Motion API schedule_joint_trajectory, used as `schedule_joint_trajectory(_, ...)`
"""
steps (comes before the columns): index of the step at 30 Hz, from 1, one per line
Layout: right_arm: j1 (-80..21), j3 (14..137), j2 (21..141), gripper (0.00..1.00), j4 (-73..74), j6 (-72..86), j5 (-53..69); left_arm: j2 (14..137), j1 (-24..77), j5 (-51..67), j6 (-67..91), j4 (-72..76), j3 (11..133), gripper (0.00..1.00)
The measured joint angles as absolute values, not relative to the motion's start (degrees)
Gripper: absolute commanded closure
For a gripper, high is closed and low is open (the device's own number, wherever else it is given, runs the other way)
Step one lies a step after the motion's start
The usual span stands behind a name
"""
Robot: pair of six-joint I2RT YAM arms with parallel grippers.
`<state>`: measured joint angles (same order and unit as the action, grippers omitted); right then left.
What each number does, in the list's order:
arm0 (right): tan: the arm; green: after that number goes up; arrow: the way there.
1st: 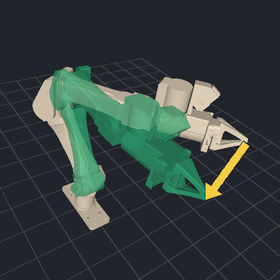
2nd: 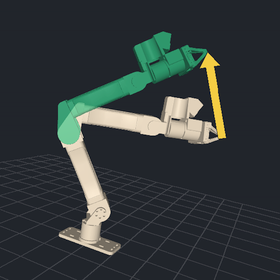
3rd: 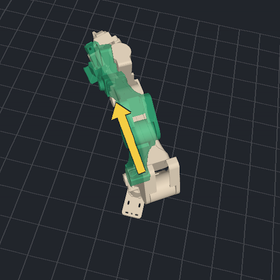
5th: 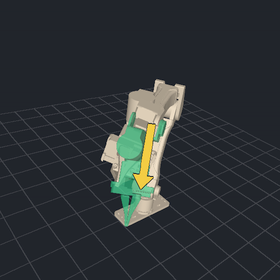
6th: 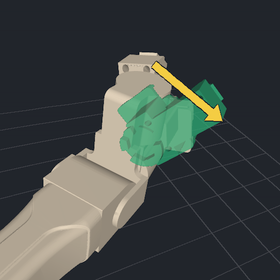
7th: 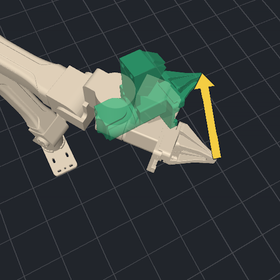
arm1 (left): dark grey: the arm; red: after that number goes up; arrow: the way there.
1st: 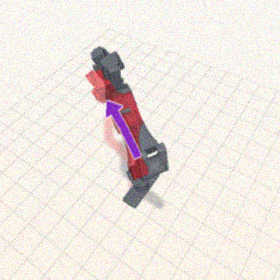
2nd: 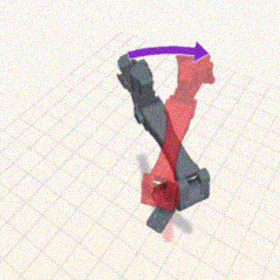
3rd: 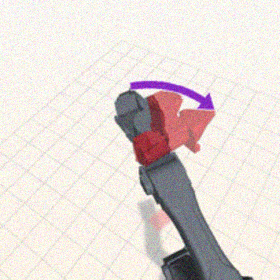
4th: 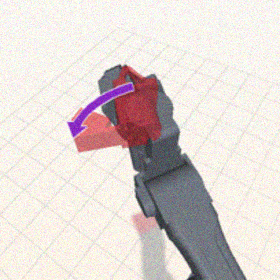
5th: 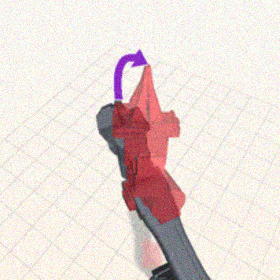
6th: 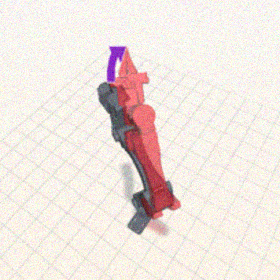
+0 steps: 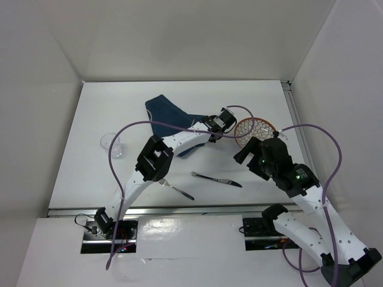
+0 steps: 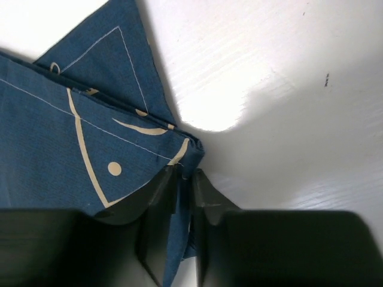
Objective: Set the dinner table for one person
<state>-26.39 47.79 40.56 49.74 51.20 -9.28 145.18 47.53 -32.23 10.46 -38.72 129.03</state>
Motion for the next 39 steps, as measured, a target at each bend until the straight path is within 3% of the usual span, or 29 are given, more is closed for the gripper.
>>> schedule_joint_trajectory(7, -26.4, 47.8, 40.6, 0.0, 49.7, 51.2, -9.2, 144.9, 47.5, -33.5, 10.4, -38.8, 129.0, 1.0)
schedule_joint_trajectory(25, -26.4, 46.4, 52.6, 0.03, 40.6, 42.8, -5.8, 123.8, 46.4, -36.4, 12.3, -42.9, 128.5, 1.0)
schedule_joint_trajectory(30, -26.4, 46.6, 64.5, 0.25, 33.7, 38.0, -3.3, 110.9, 39.3, -32.4, 18.4, -43.7, 117.8, 1.0)
schedule_joint_trajectory(31, -26.4, 46.9, 66.7, 0.34, 32.5, 36.9, -2.7, 107.8, 36.9, -31.2, 20.0, -43.2, 114.3, 1.0)
schedule_joint_trajectory(34, -26.4, 49.5, 73.2, 0.42, 28.7, 33.6, -1.0, 99.5, 30.2, -29.0, 25.2, -42.6, 104.0, 1.0)
schedule_joint_trajectory(38, -26.4, 57.6, 83.9, 0.39, 25.2, 30.8, 0.8, 90.6, 24.2, -27.1, 33.5, -42.8, 90.4, 1.0)
schedule_joint_trajectory(39, -26.4, 60.4, 86.9, 0.27, 24.5, 30.4, 1.0, 88.9, 23.6, -26.6, 35.2, -43.0, 87.4, 1.0)
